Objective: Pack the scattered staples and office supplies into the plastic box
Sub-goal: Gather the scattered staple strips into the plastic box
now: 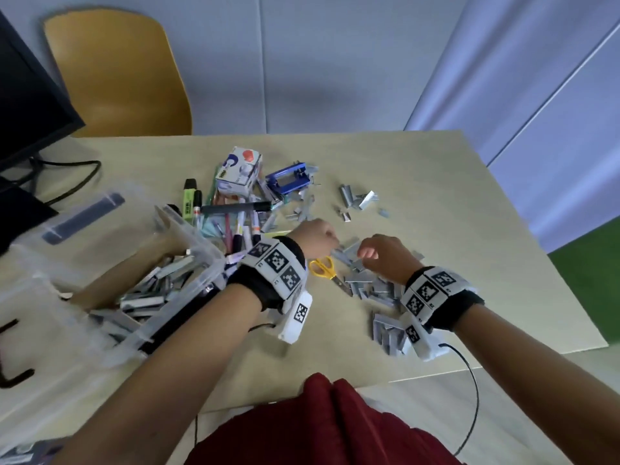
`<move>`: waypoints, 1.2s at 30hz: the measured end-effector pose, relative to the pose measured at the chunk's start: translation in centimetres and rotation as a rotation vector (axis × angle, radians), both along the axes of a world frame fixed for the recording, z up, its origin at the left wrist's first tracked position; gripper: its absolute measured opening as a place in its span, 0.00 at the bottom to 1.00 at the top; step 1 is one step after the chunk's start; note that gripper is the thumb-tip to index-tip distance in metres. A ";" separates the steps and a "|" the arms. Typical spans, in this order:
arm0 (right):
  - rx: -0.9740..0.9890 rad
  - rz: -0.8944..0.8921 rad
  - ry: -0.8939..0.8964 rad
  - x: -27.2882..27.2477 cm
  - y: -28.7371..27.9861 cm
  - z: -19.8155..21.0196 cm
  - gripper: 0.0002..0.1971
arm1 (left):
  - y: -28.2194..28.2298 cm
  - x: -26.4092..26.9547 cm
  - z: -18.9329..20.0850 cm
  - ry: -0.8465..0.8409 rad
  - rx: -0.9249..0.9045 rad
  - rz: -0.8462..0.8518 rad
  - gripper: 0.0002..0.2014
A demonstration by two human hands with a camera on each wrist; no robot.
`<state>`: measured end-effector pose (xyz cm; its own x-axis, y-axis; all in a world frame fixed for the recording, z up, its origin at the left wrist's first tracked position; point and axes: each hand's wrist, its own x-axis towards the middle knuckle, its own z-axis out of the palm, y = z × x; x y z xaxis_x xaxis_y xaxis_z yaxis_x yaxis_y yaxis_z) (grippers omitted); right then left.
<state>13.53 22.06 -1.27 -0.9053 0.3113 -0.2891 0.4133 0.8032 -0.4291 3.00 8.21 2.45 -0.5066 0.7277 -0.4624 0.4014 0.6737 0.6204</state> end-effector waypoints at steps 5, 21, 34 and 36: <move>0.062 0.109 -0.146 2.2 1.7 -1.8 0.15 | 2.6 1.8 -4.7 0.098 -0.145 -0.061 0.14; 0.256 0.343 -0.020 1.7 0.7 -5.3 0.18 | 6.4 0.5 -8.3 0.521 -0.134 -0.403 0.20; 0.191 0.259 -0.030 1.1 0.0 -5.5 0.16 | 6.1 -0.5 -8.8 0.324 0.004 -0.226 0.11; 0.145 0.228 -0.036 1.1 0.0 -5.2 0.17 | 5.9 -0.7 -8.3 0.151 0.080 -0.057 0.10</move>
<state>14.64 22.08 -6.50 -0.9467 0.1411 -0.2896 0.2276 0.9291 -0.2914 2.26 14.16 -5.88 -0.5228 0.7888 -0.3233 0.5305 0.5979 0.6009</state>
